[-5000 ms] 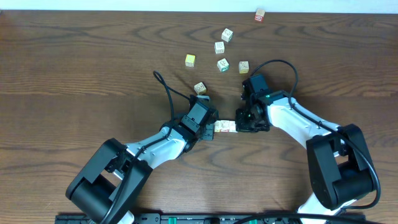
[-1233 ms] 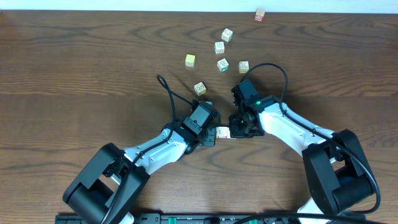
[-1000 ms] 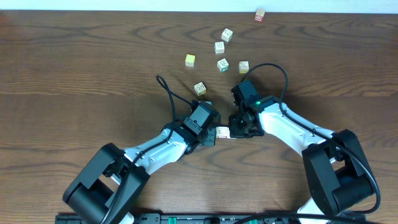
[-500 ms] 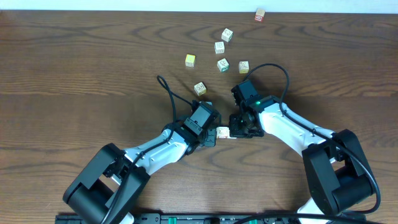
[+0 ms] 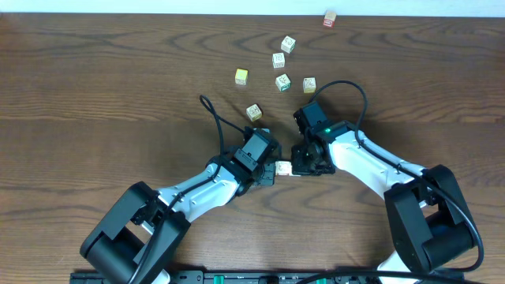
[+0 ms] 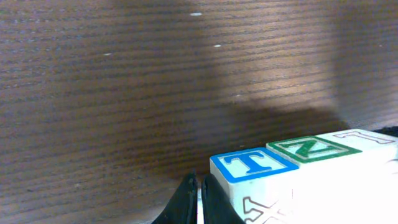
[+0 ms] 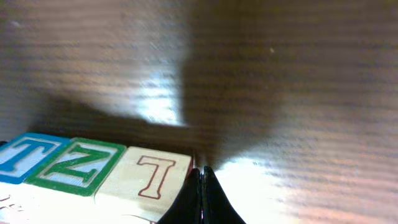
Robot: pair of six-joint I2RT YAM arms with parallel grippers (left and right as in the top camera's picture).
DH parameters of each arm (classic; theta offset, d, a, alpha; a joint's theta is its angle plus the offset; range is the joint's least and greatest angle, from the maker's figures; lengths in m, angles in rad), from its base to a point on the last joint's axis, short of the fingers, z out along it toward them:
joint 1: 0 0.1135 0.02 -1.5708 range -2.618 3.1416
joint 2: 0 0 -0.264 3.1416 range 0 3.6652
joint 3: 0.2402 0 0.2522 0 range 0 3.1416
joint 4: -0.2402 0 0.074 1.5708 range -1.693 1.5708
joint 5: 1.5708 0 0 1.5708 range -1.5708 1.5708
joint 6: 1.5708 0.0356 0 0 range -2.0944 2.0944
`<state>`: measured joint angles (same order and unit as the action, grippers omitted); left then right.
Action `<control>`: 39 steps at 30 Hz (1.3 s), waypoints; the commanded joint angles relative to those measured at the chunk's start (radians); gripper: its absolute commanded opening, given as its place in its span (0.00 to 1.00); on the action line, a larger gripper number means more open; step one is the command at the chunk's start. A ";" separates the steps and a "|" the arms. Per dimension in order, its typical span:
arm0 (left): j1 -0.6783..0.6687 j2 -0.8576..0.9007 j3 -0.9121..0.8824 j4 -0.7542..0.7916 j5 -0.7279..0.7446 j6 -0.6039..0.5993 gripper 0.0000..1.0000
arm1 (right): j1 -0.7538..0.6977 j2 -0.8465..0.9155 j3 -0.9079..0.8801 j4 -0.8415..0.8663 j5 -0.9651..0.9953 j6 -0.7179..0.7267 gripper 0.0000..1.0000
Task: Lift 3 blocks
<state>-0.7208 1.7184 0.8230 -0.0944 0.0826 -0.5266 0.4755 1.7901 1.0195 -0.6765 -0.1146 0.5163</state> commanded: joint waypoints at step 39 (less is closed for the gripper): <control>-0.112 -0.041 0.083 0.039 0.082 -0.011 0.07 | 0.047 -0.027 0.008 0.033 -0.246 0.097 0.01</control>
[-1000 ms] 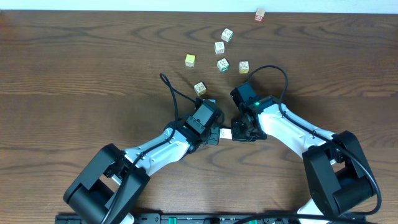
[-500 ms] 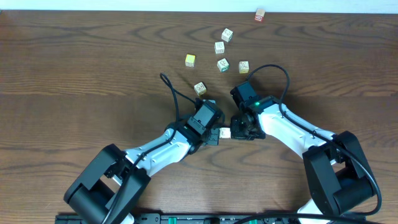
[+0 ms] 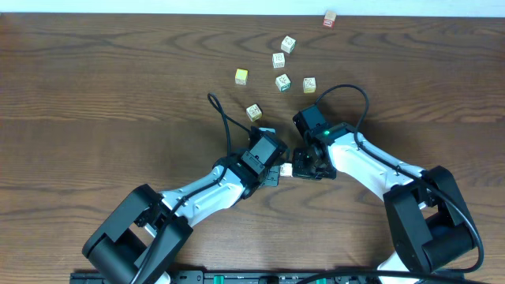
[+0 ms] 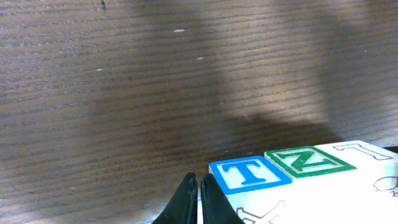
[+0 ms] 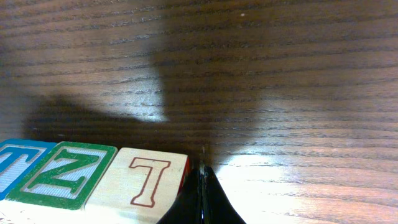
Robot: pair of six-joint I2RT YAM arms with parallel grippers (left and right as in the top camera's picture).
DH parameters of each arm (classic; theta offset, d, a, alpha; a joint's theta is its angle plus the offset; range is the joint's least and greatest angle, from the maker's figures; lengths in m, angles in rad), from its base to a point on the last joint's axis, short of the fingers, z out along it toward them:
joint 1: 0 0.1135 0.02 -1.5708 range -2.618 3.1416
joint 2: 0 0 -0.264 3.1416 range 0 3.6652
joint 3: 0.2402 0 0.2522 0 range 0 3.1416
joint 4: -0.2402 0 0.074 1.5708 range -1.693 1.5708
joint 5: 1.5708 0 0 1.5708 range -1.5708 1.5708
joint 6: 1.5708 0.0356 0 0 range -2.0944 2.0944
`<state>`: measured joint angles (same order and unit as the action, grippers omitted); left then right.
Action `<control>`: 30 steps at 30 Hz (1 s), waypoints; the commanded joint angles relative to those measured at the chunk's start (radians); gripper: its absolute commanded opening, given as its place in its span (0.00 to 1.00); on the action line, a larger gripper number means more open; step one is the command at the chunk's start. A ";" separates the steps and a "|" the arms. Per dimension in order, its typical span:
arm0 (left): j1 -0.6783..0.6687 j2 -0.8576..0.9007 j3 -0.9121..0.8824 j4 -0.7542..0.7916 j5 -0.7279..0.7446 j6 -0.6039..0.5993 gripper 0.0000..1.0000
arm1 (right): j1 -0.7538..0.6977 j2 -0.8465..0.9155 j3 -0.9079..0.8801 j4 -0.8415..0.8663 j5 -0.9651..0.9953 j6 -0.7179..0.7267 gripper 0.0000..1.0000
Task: Lift 3 blocks
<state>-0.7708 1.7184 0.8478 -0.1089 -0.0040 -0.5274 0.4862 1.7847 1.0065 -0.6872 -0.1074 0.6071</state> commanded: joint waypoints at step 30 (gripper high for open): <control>-0.062 -0.068 0.089 0.064 0.181 -0.009 0.07 | 0.010 -0.106 0.021 -0.004 -0.264 -0.039 0.01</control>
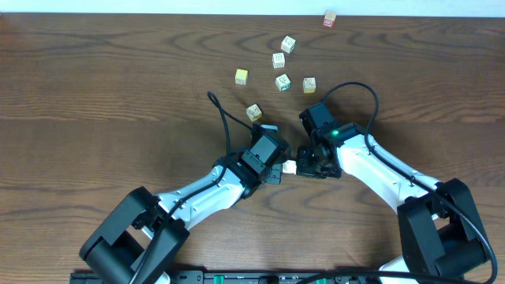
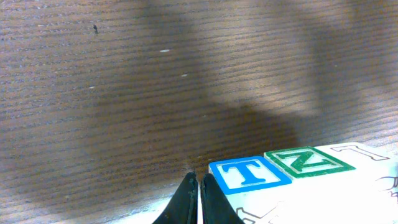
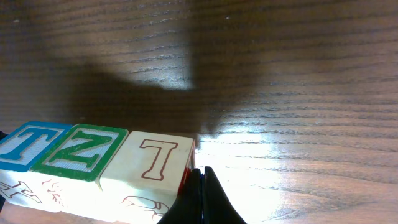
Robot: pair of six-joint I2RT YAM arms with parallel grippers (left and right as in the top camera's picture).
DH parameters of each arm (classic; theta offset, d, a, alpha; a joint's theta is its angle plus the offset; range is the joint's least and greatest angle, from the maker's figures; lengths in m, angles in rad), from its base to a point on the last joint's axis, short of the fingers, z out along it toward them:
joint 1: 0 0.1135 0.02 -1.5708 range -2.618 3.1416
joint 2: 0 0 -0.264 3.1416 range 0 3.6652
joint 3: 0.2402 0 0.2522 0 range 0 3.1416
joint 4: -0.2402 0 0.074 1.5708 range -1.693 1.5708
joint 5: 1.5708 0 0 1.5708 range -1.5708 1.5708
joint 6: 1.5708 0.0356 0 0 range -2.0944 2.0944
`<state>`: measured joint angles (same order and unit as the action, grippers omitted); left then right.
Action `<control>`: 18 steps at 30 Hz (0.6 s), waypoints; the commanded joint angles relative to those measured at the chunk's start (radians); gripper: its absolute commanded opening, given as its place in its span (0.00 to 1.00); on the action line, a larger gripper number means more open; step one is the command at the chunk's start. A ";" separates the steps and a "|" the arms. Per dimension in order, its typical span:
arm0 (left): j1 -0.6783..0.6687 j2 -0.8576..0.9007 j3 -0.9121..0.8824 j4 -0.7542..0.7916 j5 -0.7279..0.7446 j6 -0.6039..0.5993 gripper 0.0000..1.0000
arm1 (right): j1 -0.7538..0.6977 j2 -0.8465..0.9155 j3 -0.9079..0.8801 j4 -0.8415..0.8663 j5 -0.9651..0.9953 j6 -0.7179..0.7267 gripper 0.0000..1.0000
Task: Lift 3 blocks
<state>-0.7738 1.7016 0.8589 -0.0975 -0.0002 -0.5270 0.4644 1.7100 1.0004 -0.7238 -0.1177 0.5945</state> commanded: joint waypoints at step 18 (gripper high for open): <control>-0.059 -0.102 0.078 0.045 0.176 -0.002 0.07 | 0.033 -0.077 0.047 0.027 -0.257 -0.050 0.01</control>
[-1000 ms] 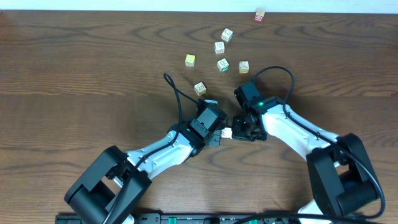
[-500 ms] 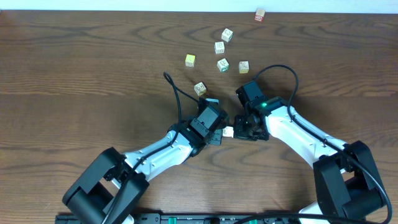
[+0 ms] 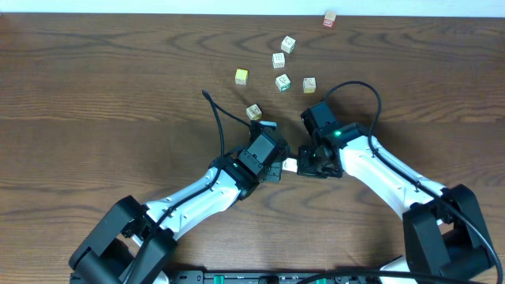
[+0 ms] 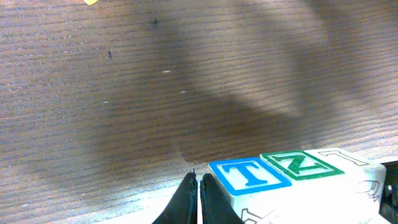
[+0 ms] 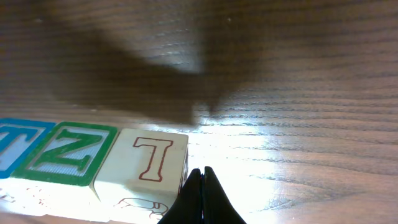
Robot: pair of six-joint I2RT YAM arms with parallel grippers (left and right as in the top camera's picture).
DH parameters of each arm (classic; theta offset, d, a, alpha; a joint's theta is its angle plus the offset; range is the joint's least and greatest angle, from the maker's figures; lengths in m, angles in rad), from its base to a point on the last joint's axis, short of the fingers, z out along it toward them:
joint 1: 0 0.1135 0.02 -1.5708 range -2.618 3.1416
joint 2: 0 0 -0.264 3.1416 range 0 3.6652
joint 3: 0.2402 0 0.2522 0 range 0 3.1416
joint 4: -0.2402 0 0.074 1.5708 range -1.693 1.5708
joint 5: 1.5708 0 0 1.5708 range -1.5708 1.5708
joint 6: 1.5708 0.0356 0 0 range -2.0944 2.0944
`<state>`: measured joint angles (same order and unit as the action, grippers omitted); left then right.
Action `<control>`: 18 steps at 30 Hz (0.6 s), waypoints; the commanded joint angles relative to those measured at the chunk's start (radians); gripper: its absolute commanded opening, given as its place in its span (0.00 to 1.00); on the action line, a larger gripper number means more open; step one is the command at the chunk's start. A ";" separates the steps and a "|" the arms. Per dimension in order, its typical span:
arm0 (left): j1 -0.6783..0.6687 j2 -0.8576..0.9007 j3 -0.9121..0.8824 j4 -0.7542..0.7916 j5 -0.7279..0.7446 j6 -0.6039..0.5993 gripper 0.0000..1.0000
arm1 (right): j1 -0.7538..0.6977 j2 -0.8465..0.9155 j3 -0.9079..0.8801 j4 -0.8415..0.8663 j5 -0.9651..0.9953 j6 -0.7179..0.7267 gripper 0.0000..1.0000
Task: Lift 3 blocks
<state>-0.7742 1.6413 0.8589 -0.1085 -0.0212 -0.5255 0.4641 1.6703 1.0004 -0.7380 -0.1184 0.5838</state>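
Three wooden letter blocks form one row: a blue T block (image 4: 249, 175), a green Z block (image 4: 300, 165) and a red-lettered block (image 5: 149, 162). The row (image 3: 289, 166) hangs above the table, its shadow lying apart from it. My left gripper (image 4: 198, 177) is shut and presses its closed fingertips against the blue T end. From the other side, my right gripper (image 5: 200, 171), also shut, presses against the red-lettered end. Nothing sits between either gripper's own fingers.
Several loose blocks lie on the far side of the wooden table (image 3: 95, 95): a yellow one (image 3: 241, 76), pale ones (image 3: 278, 60) (image 3: 282, 82) (image 3: 309, 84), and one close by (image 3: 253, 112). A red block (image 3: 330, 18) sits at the back edge.
The table has dropped further away in both wrist views and the row's shadow has spread out from it. Both grippers stay shut against the row's ends.
At first the row sat low by the table, squeezed between the two shut grippers, its shadow tight against it. At each later moment the table looked farther off and the arms stood a little farther back, with the three blocks still held in line.
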 commanded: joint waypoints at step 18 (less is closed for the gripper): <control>-0.058 -0.043 0.082 0.056 0.200 -0.003 0.07 | 0.033 -0.051 0.047 0.086 -0.332 -0.039 0.01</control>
<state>-0.7742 1.6398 0.8589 -0.1085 -0.0269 -0.5236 0.4641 1.6398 1.0012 -0.7197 -0.1192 0.5713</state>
